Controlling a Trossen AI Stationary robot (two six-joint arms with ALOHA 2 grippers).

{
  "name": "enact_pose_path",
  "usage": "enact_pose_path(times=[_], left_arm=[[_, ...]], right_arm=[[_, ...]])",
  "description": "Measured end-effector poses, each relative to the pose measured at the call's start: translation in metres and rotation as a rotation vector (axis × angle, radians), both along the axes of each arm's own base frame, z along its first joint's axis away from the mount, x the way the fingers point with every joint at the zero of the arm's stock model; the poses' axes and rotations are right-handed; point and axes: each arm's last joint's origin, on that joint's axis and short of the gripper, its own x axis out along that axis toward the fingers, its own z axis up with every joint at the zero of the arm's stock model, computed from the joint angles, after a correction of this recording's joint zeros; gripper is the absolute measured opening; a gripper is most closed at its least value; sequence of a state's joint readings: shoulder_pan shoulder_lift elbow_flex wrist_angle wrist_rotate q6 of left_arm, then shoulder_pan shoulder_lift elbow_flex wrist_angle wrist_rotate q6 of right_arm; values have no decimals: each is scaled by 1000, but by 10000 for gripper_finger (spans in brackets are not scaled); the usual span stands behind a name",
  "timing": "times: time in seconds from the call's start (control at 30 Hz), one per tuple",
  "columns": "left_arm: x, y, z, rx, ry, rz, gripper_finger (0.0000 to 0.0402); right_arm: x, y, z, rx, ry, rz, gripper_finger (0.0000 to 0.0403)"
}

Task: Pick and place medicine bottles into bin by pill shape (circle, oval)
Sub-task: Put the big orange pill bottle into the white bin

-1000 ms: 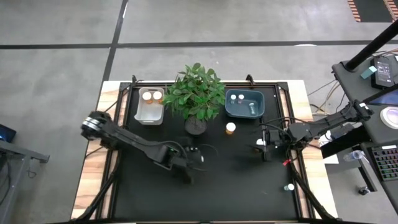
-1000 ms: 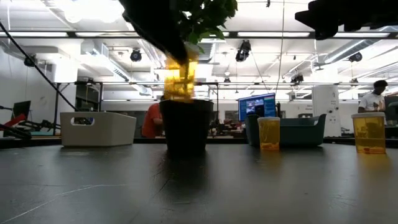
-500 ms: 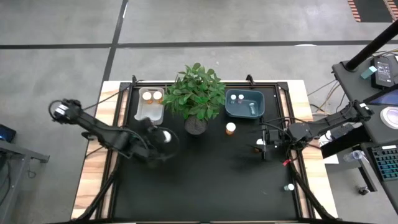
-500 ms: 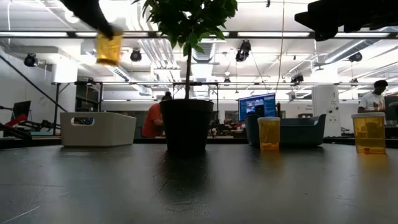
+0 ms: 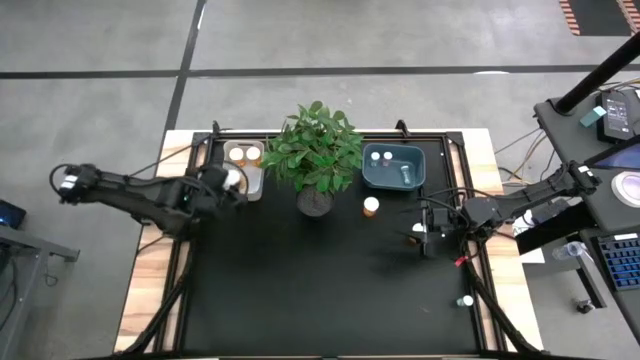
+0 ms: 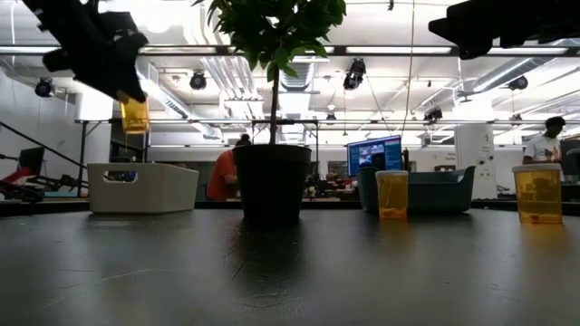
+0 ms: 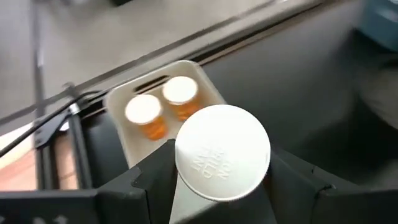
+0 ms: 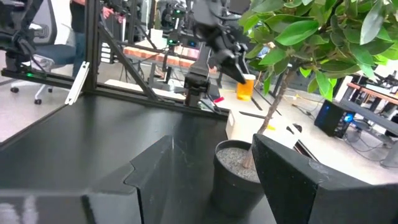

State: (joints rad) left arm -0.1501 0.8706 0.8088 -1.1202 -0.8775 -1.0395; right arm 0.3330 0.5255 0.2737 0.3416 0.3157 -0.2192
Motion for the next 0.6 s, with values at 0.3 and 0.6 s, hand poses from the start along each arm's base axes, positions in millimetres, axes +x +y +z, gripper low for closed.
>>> enact_pose_path(times=[0.3, 0.6], left_arm=[[15, 35, -9, 61, -46, 120, 185], [27, 70, -27, 11, 46, 231, 185]], right_arm=[[0, 0, 1, -6, -8, -1, 210], [0, 0, 1, -6, -9, -1, 210]])
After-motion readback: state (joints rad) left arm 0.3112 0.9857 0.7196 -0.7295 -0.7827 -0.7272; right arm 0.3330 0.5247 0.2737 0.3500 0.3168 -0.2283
